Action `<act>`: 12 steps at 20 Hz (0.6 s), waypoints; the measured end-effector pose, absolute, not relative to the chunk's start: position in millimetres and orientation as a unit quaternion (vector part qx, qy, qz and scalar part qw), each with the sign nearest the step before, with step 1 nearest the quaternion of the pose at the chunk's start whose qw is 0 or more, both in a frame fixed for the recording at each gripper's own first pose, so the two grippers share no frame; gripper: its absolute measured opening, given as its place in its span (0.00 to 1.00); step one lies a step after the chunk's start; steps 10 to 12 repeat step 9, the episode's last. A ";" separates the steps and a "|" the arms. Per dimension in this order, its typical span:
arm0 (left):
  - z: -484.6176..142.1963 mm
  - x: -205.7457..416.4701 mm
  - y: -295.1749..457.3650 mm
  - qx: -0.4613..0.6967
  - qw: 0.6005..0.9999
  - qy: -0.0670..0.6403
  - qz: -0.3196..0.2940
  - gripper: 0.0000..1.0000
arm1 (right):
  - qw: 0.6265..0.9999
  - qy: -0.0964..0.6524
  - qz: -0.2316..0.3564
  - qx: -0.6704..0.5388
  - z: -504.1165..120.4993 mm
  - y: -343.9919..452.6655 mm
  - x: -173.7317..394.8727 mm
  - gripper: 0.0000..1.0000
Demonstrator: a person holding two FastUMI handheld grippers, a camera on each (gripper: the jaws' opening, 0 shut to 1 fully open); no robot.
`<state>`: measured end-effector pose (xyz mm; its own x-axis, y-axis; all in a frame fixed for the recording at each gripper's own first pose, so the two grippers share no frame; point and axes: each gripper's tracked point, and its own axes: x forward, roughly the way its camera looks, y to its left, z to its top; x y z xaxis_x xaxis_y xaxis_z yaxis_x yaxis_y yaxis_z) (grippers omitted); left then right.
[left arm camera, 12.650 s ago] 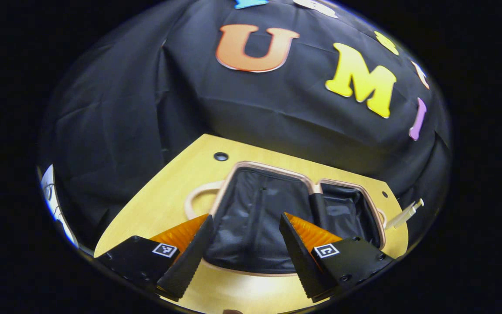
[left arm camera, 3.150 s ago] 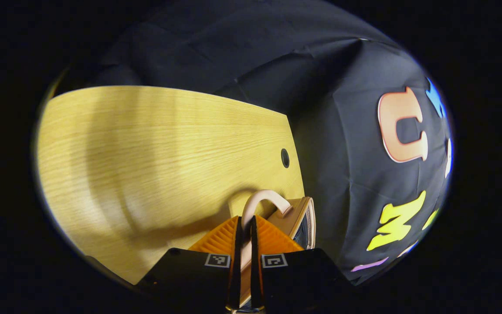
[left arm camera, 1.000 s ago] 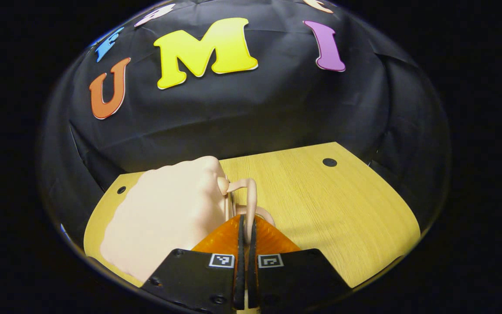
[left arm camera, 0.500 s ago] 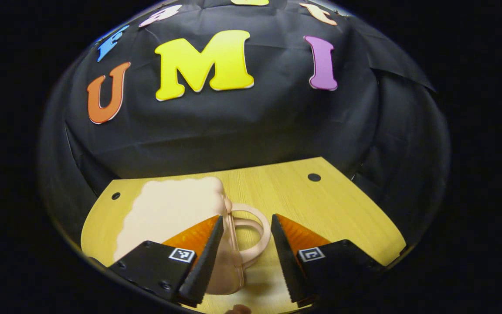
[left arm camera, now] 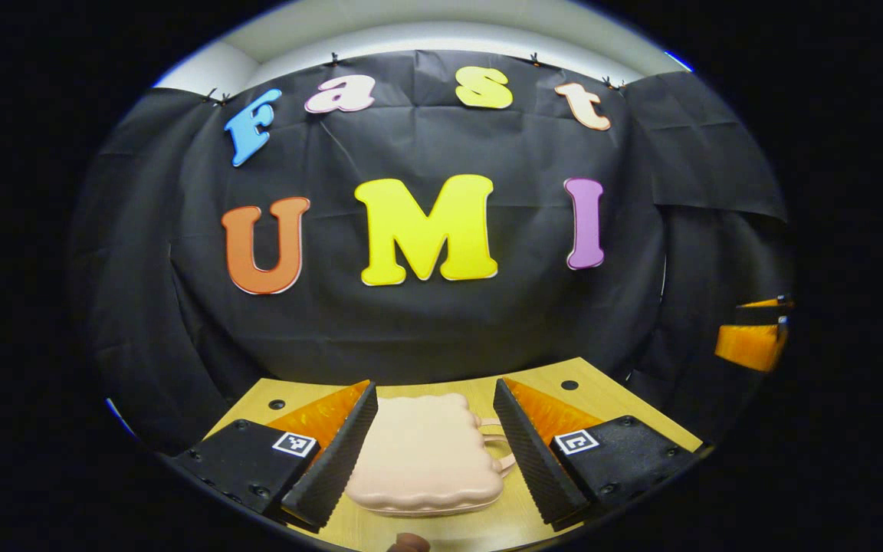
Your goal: First open the suitcase, pack the skin care products into it, and then close the suitcase.
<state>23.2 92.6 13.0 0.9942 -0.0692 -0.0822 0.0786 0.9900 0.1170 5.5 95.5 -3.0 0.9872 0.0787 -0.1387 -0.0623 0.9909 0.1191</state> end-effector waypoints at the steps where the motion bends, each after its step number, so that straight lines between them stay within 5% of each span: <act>1: 18.6 15.3 105.0 0.055 0.997 0.034 -0.029 0.97 | 0.995 0.071 0.042 0.056 -1.9 109.7 5.6 0.79; 12: 7.6 -38.2 161.5 0.016 0.999 0.049 -0.013 0.97 | 0.995 0.064 0.055 0.046 -2.1 193.9 -10.9 0.81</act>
